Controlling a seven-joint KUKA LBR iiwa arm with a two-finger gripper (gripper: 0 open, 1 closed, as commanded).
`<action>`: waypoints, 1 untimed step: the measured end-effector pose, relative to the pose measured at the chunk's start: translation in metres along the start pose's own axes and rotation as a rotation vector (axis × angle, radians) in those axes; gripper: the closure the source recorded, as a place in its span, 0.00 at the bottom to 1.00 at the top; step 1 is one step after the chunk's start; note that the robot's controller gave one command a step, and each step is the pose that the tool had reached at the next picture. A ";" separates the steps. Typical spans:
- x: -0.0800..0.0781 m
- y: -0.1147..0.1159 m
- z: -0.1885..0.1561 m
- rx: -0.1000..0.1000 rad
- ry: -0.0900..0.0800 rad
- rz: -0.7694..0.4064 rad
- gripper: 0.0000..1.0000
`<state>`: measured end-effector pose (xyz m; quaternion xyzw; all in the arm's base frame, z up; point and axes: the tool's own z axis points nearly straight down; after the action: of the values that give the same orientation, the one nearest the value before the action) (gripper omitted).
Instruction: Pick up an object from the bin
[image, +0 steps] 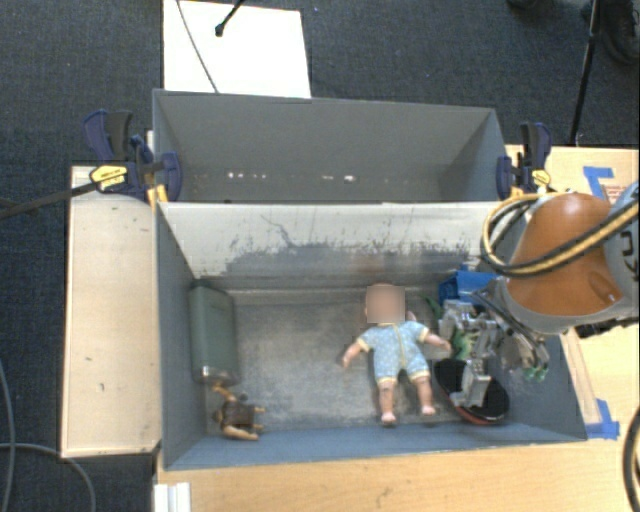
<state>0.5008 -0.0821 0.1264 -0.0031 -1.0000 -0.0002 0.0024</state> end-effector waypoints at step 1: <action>-0.002 0.000 -0.004 0.001 -0.008 -0.007 1.00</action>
Offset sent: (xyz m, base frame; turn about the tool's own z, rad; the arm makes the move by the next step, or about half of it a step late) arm 0.0000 0.0000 0.0000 0.0000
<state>0.5026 -0.0817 0.1308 0.0003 -1.0000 0.0002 -0.0014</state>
